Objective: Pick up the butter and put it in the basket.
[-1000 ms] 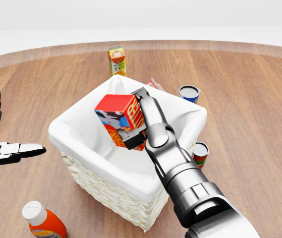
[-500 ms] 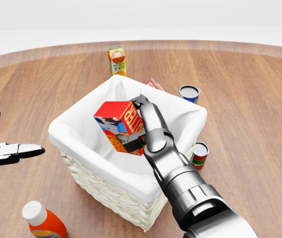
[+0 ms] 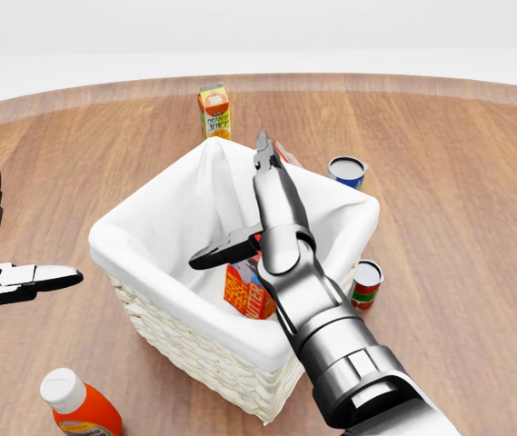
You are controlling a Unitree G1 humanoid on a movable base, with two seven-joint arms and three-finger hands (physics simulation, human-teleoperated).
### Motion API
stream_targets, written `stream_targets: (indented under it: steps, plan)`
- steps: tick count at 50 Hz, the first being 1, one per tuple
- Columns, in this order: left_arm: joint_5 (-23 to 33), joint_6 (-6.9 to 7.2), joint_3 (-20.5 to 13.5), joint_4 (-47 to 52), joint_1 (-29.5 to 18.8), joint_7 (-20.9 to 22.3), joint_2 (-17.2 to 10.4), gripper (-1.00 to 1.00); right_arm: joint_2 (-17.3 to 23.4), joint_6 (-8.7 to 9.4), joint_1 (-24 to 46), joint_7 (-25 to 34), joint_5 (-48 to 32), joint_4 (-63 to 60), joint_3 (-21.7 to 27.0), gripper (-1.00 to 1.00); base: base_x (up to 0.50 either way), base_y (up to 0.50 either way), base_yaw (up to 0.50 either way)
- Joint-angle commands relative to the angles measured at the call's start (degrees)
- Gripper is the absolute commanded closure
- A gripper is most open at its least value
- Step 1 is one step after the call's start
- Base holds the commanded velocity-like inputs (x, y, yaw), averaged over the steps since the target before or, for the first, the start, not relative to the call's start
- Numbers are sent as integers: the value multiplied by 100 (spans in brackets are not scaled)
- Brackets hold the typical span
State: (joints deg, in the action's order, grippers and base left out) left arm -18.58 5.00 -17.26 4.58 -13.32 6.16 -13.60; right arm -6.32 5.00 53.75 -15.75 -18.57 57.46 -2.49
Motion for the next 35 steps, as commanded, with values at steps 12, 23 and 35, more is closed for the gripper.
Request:
stream_targets:
  steps: [12,23,35]
  plan:
    - [-3,0,11,148,79,6,34,-100,40,0,-699,362,-122,-1645,-98,-100,0,0,0]
    - [36,0,25,397,212,39,104,-100,279,0,-1324,675,-27,-2801,-30,-100,0,0,0]
    - [94,0,28,757,349,71,192,-100,473,0,-2082,1066,137,-4410,48,-100,0,0,0]
